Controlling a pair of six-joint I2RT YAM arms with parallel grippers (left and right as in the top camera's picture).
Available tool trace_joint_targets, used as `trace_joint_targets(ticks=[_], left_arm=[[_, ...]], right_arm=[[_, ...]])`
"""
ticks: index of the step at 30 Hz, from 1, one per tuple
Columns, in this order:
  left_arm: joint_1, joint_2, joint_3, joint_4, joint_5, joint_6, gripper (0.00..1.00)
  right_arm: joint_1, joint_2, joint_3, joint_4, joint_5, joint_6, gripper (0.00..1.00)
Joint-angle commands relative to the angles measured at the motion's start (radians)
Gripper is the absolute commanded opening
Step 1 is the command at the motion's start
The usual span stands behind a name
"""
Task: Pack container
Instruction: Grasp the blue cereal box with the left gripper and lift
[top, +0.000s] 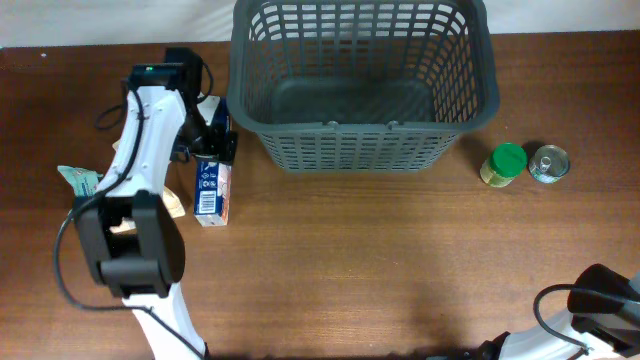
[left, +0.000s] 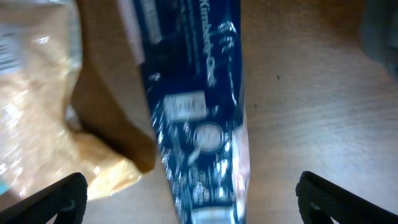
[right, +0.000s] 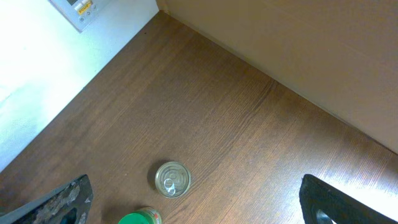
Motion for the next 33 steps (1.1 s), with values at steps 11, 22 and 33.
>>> trace_joint_targets(ticks=[11,22,33], left_arm=[[0.006,0.233,0.003,0.047,0.057,0.011,0.36],[0.089,0.233,0.758,-0.27,-0.012,-0.003,0.02],[-0.09,0.052,1.305,-0.066,0.25,0.561,0.02]], right_arm=[[-0.001,0.005,-0.001,0.0,0.019,0.007,0.99],[-0.001,0.005,-0.001,0.0,0.019,0.007,0.99],[-0.001,0.005,-0.001,0.0,0.019,0.007,0.99]])
